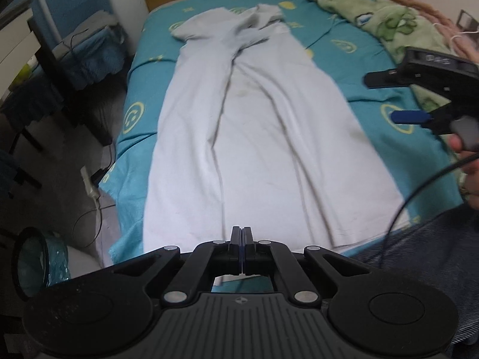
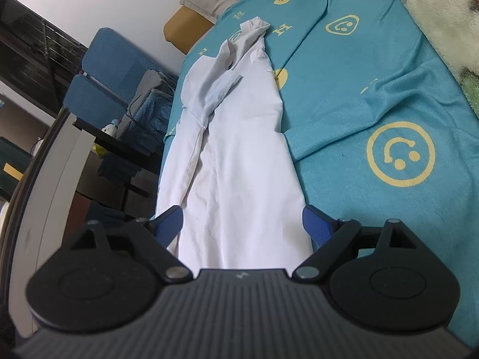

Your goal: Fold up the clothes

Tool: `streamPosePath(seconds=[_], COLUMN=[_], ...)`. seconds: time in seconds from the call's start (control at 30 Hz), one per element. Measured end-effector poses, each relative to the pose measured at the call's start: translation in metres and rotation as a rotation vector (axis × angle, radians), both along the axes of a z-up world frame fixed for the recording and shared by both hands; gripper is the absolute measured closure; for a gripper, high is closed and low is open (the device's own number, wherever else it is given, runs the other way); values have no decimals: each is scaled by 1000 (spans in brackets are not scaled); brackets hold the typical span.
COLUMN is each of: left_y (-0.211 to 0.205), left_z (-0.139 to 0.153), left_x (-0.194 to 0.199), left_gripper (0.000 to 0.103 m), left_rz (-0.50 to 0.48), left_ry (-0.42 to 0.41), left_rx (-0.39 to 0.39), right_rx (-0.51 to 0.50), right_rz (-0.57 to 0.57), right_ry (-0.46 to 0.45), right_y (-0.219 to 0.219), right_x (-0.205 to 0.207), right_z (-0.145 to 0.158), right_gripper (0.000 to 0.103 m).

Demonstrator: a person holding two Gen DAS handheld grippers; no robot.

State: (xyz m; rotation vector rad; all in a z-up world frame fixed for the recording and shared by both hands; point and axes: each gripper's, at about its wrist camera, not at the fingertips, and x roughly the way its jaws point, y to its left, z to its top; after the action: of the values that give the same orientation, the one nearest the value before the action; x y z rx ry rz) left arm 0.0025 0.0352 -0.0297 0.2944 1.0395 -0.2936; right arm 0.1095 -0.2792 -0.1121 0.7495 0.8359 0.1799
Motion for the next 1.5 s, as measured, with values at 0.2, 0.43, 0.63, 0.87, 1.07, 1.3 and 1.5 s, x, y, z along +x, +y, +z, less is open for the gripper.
streamPosePath(seconds=[0.2, 0.43, 0.63, 0.87, 1.07, 1.3, 1.5], left_y=[-7, 7, -5, -1, 16, 13, -5], left_z=[-6, -56, -91, -97, -68, -11, 14], left_x=[0, 41, 66, 67, 57, 28, 14], left_gripper=[97, 56, 56, 100, 102, 103, 103], left_rz=[-17, 74, 32, 8, 24, -57, -102], left_ry=[-35, 98, 157, 171, 104, -27, -61], left_rx=[42, 178, 310, 275, 177, 108, 55], right_rx=[-5, -9, -5, 16, 25, 19, -9], right_rz=[-12, -11, -4, -11, -11, -15, -9], right_ry=[12, 18, 21, 33, 35, 33, 44], right_y=[-2, -2, -1, -4, -4, -4, -1], right_x=[-1, -3, 0, 1, 3, 3, 4], right_z=[-2, -3, -5, -9, -12, -11, -13], right_gripper=[15, 15, 15, 15, 15, 15, 15])
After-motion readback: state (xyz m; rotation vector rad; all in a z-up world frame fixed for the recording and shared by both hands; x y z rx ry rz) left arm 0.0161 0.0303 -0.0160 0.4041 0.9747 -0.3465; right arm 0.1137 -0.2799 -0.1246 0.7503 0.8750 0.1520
